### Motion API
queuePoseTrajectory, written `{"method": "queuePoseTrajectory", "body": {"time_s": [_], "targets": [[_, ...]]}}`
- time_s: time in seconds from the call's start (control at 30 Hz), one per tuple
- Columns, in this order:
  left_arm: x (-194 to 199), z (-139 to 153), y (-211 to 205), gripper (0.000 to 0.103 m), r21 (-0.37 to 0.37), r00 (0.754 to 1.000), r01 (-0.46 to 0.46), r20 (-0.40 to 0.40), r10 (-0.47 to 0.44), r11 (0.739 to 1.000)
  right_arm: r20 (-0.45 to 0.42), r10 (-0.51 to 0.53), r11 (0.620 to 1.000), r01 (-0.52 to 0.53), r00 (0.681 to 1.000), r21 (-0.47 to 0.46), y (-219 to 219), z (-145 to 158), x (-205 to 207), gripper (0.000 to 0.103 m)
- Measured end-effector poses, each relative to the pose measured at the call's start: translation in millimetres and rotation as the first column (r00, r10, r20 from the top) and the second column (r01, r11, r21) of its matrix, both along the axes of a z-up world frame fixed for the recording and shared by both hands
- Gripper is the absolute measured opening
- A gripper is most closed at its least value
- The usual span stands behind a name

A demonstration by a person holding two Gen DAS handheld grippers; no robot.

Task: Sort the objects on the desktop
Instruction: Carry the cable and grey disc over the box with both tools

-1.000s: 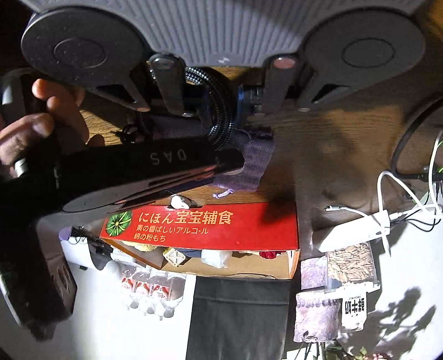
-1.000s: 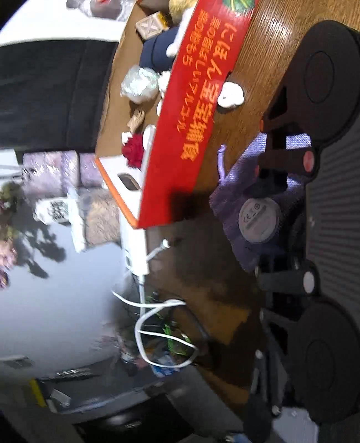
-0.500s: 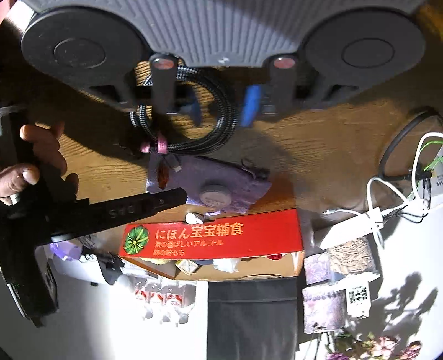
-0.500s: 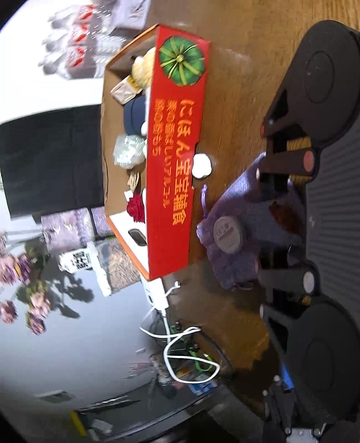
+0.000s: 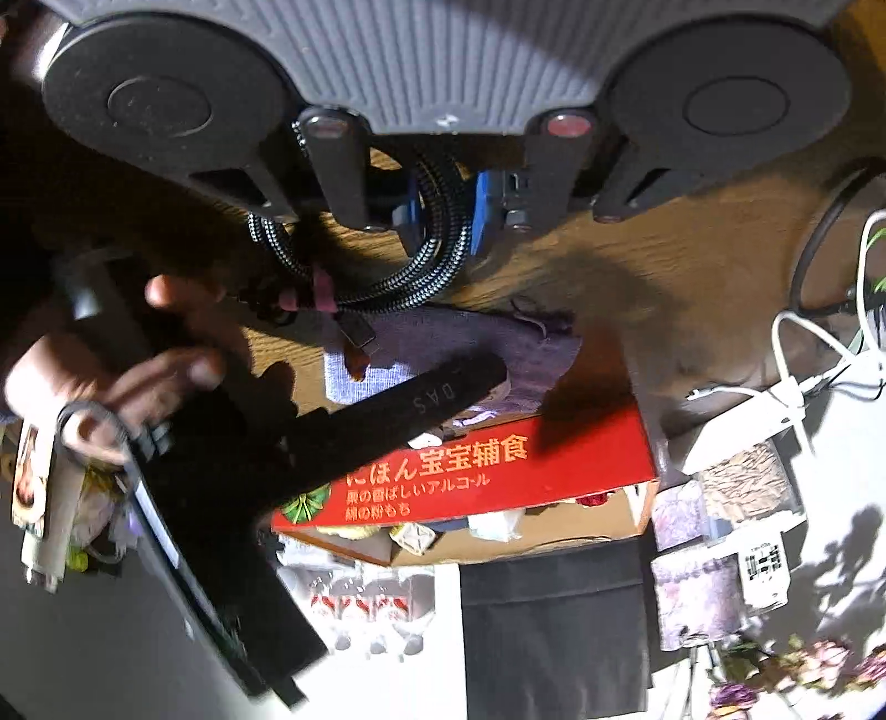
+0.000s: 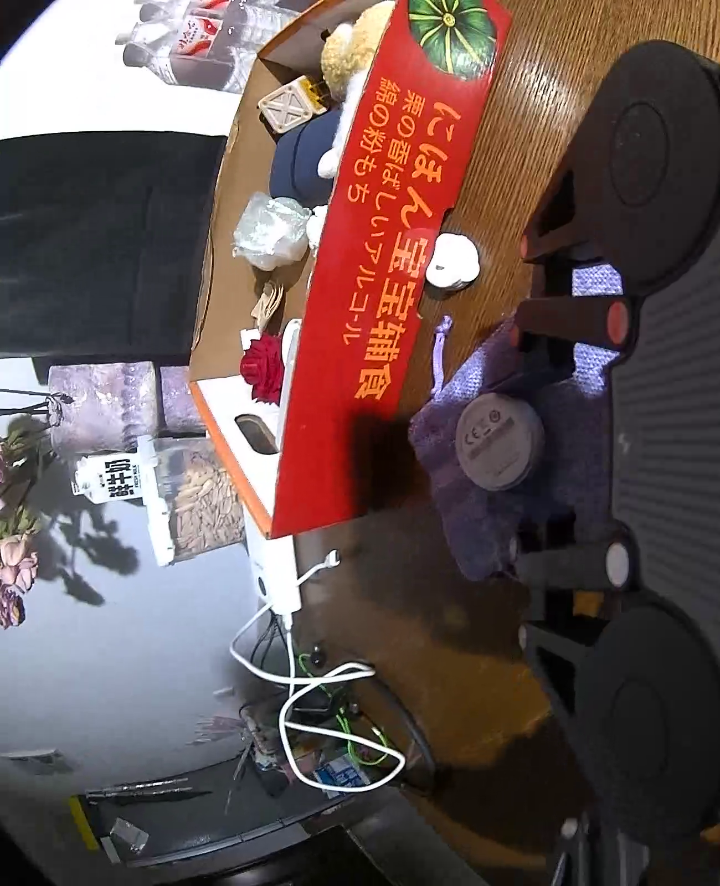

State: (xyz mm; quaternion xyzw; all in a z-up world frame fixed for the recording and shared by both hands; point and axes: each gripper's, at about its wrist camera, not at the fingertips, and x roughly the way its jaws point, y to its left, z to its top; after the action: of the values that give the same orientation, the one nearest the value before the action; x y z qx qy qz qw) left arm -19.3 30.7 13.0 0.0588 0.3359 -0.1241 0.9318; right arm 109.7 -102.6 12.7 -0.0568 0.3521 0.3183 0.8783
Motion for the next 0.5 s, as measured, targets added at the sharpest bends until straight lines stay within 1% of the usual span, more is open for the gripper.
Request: {"method": "queuePoseTrajectory", "body": {"time_s": [0.07,0.13,0.23,0.3,0.4,0.5], "targets": [[-4,8,10,0.018,-0.057,1.000,-0.018,0.001,0.018,0.998,0.020,-0.030,0.999,0.030,0.999,0.018,-8,8,-6,0.037],[-5,18,23,0.017,-0.122,0.999,-0.041,0.000,0.042,0.992,0.073,-0.055,0.997,0.051,0.996,0.056,-25,23,-19,0.037],[-8,35,38,0.017,-0.155,0.997,-0.068,0.038,0.074,0.986,0.124,-0.114,0.989,0.100,0.986,0.110,-58,47,-35,0.037],[-5,48,43,0.017,-0.159,0.994,-0.075,0.065,0.086,0.984,0.154,-0.151,0.983,0.132,0.977,0.128,-79,62,-46,0.037],[9,71,45,0.017,-0.127,0.987,-0.077,0.130,0.093,0.989,0.175,-0.187,0.975,0.160,0.967,0.157,-105,82,-52,0.037],[38,94,42,0.017,-0.105,0.978,-0.073,0.187,0.091,0.992,0.154,-0.192,0.964,0.157,0.969,0.216,-125,97,-47,0.037]]}}
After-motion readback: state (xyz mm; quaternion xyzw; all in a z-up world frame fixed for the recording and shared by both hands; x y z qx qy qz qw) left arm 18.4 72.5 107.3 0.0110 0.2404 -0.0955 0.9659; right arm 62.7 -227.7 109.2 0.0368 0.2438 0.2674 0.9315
